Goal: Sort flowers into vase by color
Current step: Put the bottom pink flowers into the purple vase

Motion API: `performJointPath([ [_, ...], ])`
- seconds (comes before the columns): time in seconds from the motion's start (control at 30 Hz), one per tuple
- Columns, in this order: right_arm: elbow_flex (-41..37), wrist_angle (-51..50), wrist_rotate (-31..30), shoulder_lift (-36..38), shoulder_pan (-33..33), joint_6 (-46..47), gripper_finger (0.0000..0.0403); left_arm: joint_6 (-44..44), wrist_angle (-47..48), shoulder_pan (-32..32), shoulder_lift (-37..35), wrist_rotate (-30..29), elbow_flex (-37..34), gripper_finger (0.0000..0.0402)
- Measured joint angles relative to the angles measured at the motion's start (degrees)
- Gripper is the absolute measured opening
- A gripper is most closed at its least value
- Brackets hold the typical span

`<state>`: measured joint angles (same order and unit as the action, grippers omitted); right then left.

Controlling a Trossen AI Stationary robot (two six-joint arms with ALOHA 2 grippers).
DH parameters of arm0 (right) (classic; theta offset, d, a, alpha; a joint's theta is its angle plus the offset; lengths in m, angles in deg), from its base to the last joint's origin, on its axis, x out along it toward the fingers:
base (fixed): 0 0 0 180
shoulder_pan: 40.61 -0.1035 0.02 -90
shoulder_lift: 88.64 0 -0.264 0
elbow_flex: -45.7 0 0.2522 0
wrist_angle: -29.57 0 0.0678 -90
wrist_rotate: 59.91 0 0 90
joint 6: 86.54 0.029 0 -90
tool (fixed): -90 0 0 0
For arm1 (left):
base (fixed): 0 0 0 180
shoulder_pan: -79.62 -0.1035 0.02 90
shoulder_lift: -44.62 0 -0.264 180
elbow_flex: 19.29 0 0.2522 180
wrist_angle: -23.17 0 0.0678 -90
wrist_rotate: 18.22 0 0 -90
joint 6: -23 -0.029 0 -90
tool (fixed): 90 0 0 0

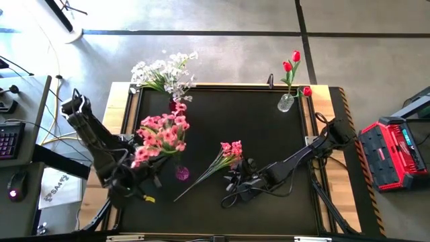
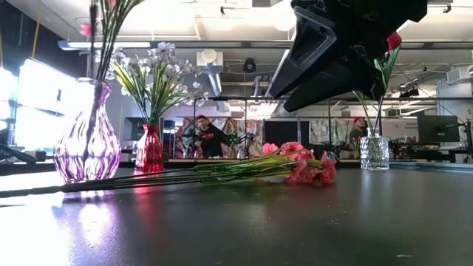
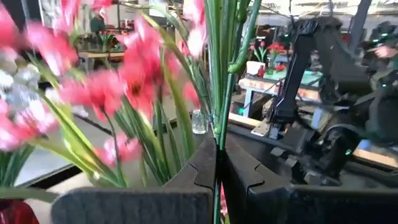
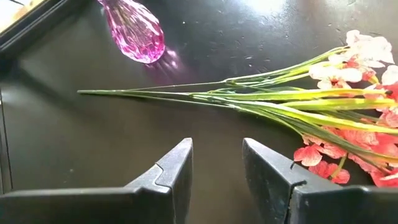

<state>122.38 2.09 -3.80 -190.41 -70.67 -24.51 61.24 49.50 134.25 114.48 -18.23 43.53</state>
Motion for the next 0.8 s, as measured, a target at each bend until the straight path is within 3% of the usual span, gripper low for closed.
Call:
performJointPath([
  [0.27, 0.0, -0.1, 0.1, 0.0, -0.4, 1.4, 0.0128, 7.7, 0.0, -1.6, 7.2, 0.0, -1.5, 0.0000],
  [0.43, 0.0, -3.0, 0.5, 0.0, -0.9, 10.9, 0.0130, 11.0, 0.0, -2.5, 10.7, 3.0, -1.5, 0.0011],
  [0.6, 0.0, -6.4, 4.2, 0.0, -0.8, 27.4, 0.0131, 13.1, -0.2, -2.9, 12.3, 9.7, -1.5, 0.0060],
  [0.8, 0.0, -6.5, 6.3, -1.0, -0.7, 40.9, 0.0132, 12.0, -0.2, -2.5, 11.5, 19.8, -1.5, 0.0140],
])
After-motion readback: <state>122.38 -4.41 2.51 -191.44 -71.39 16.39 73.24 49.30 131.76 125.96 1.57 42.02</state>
